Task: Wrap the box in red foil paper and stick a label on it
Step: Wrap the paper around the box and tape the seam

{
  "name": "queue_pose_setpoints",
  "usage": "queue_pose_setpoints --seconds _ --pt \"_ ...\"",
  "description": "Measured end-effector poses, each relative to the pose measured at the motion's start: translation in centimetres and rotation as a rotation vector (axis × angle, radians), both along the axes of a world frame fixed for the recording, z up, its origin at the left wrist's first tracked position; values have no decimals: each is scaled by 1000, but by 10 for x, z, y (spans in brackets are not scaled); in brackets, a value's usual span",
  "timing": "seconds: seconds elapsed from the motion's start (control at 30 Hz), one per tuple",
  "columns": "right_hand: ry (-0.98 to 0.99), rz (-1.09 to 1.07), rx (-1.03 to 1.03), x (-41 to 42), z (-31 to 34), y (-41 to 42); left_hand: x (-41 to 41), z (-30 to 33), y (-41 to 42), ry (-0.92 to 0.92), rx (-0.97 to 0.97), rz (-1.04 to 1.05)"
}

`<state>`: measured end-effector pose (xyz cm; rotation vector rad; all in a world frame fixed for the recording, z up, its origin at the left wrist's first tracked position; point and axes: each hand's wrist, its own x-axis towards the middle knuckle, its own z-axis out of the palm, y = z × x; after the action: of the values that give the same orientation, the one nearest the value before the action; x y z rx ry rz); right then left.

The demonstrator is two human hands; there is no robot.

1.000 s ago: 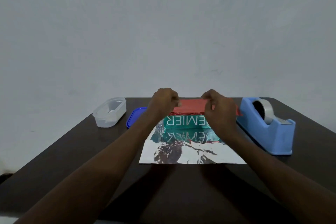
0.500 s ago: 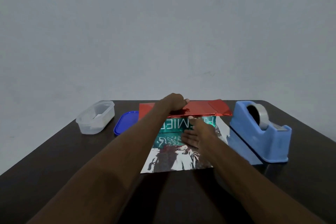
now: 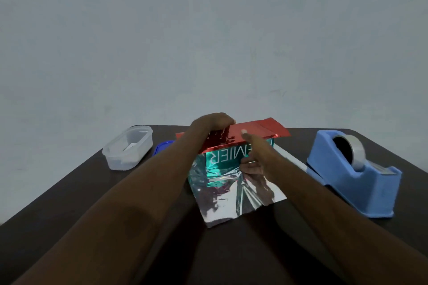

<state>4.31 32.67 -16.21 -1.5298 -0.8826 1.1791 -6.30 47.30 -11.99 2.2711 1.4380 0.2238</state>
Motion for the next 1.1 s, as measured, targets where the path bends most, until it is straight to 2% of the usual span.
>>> queue_pose_setpoints --seconds 0.23,0.33,0.43,0.5,0.57,0.6,0.63,0.7,0.77,0.87,1.0,1.1 --pt "-257 98 -42 8 22 30 -46 17 -8 -151 -194 173" --pt "-412 165 -156 20 29 42 -63 22 -26 -240 -285 209" --pt "-530 259 -221 28 37 39 -72 29 -46 -105 -287 203" --pt "-569 332 -226 32 37 37 -73 33 -51 65 -62 187" --pt "-580 365 -217 34 36 33 -71 33 -54 184 304 130" --pt "-585 385 -209 35 37 31 -67 31 -55 176 436 75" --pt "-597 412 -213 35 40 29 -62 29 -57 135 474 -3" --pt "-638 466 -244 37 45 22 -52 25 -66 34 405 -155" --pt "-665 500 -260 40 49 16 -41 12 -70 23 333 -217" --pt "-649 538 -251 42 51 10 -33 -9 -69 64 326 -204" --pt "-576 622 -316 44 55 3 -38 -9 -70 -3 278 -192" --pt "-745 615 -348 38 56 -1 -42 -1 -73 22 112 -182"
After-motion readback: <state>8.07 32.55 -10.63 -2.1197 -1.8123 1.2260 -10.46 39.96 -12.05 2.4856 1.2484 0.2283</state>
